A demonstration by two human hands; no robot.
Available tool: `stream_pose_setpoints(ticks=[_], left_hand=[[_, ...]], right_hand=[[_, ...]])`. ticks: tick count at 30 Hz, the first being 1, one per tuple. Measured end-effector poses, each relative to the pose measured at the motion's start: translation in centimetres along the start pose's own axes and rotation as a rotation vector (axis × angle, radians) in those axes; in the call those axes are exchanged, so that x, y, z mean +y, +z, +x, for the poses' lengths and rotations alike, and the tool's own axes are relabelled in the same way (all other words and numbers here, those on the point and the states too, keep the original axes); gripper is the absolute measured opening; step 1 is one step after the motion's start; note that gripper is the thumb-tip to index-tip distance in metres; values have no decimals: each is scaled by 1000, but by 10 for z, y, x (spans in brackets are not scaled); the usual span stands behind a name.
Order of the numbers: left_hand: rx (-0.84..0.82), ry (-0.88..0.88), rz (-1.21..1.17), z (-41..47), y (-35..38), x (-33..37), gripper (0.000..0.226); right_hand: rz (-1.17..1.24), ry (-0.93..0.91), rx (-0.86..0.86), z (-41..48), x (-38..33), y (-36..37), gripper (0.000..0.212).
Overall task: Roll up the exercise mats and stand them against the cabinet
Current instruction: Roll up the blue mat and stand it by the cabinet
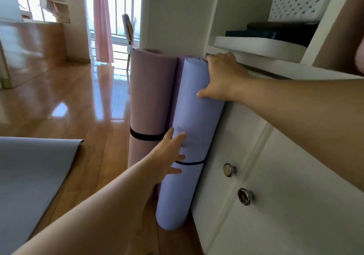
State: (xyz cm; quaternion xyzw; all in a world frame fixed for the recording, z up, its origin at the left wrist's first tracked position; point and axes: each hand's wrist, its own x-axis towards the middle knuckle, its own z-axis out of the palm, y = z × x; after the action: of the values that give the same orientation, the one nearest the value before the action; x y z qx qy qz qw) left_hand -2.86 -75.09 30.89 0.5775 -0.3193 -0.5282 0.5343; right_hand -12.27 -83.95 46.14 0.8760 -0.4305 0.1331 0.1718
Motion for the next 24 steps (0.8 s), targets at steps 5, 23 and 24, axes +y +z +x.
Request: stream_pose_setpoints(ticks=[5, 23, 24], left_hand=[[-38, 10, 88, 7, 1, 4, 63], [69, 35, 260, 16, -3, -1, 63], [74, 40, 263, 15, -4, 0, 63]], right_hand=[[-14, 4, 24, 5, 8, -12, 84], [-122, -53, 92, -17, -7, 16, 95], [-126, -66, 112, -19, -8, 15, 94]])
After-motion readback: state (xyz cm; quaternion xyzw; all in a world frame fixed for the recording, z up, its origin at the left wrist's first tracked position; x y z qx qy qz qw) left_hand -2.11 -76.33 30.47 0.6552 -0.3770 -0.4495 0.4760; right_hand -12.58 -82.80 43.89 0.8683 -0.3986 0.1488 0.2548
